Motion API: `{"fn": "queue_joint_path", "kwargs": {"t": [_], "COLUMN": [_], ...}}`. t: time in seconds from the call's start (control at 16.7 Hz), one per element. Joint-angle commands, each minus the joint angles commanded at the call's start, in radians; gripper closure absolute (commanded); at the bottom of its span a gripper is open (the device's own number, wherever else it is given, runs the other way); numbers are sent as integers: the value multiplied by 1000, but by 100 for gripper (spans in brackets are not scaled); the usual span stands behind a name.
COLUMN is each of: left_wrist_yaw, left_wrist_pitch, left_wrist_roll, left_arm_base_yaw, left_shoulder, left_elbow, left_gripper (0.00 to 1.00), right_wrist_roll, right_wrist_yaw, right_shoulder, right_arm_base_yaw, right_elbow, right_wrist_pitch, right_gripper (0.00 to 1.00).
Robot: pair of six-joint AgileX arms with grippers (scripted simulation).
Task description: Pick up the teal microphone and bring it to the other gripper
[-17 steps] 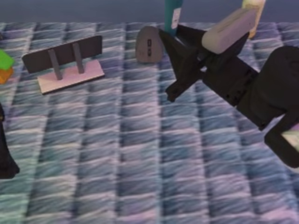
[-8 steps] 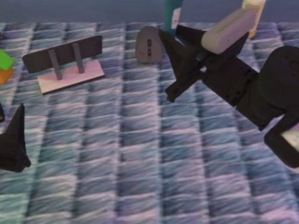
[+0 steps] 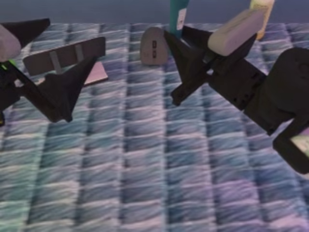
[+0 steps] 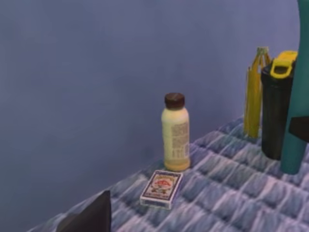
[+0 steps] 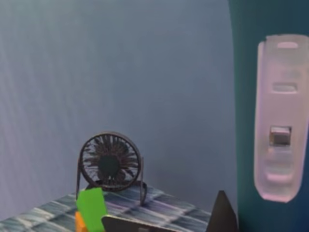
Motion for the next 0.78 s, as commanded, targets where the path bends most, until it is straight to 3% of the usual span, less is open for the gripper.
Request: {"fn": "queue_joint_path", "kwargs": {"t": [0.18,0.36,0.78], "left_wrist_yaw": [121,202,222], "left_wrist_pitch": [71,110,118], "left_wrist_roll": [18,29,30], "left_arm_base_yaw": [-46,-77,-83], "left_shoulder": [199,322,356], "left_elbow": [120,192,210], "left_gripper": [0,0,0], "right_wrist_roll": [0,0,0], "right_wrist_yaw": [0,0,0], "right_shoulder": [0,0,0], "right_arm_base_yaw": [0,0,0], "right_elbow": [0,0,0], "right_wrist_pitch": [0,0,0], "right_gripper": [100,100,100]}}
